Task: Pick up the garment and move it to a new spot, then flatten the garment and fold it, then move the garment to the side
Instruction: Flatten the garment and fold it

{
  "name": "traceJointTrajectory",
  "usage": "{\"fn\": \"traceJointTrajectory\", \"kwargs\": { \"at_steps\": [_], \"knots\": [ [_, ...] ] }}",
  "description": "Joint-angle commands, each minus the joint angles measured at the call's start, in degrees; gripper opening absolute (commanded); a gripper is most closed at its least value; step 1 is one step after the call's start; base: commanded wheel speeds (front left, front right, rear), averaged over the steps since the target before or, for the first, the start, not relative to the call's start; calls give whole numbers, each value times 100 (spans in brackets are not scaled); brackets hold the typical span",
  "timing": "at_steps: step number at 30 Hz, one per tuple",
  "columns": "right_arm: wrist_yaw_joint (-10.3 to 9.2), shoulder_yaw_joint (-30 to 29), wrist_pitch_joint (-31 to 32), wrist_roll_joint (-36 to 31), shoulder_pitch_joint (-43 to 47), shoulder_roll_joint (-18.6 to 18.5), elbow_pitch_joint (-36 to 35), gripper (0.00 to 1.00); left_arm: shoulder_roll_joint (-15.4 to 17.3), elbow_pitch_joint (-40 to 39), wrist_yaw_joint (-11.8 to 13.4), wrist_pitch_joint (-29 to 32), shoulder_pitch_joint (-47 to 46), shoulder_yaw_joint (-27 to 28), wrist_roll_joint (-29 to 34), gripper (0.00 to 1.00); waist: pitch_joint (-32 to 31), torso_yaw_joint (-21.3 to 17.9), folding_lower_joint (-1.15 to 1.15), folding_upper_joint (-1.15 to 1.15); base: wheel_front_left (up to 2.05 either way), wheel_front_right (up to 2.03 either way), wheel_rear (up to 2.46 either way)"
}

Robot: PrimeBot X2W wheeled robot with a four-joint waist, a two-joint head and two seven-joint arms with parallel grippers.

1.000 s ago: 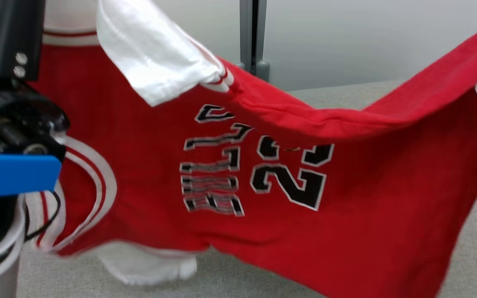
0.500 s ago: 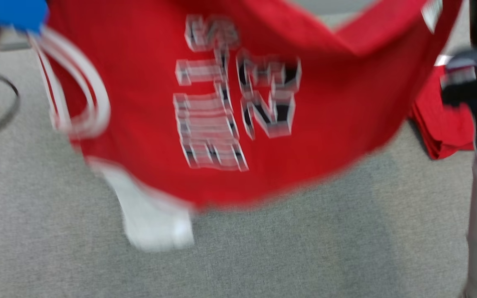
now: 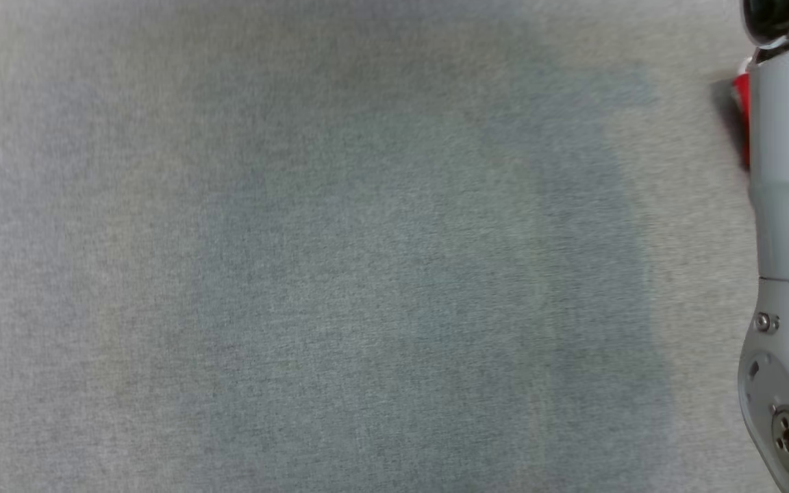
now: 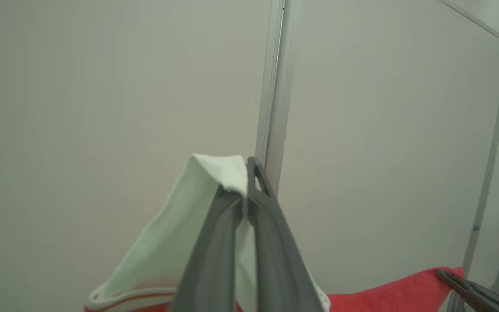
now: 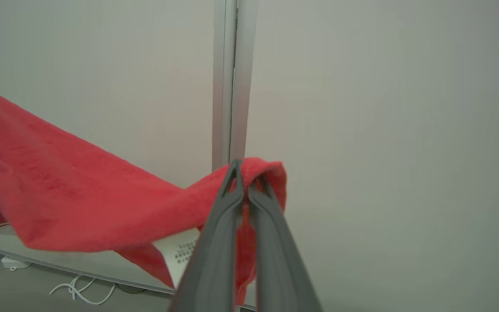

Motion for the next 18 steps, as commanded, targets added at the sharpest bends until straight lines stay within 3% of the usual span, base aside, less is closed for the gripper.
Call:
{"fn": "traceJointTrajectory", "kwargs": {
  "at_steps": [1,8,12,18],
  "knots": [
    [0,-83,-134,-85,-51,15,217,0,-71,111,-35,-115,71,-36,-35,0,214,171,-1,0,0,0,0],
    [0,-393,-1028,-597,177,40,1487,0,-191,633,-233,-653,755,-303,-159,0,722,336,-1,0,0,0,0],
    [0,-223,-1420,-393,394,49,1987,0,-142,652,-288,-976,1329,-413,-376,0,769,351,-1,0,0,0,0],
    [0,148,-1578,279,956,41,1721,0,96,246,-315,-1481,2212,-367,-839,0,619,266,-1,0,0,0,0]
  ]
}}
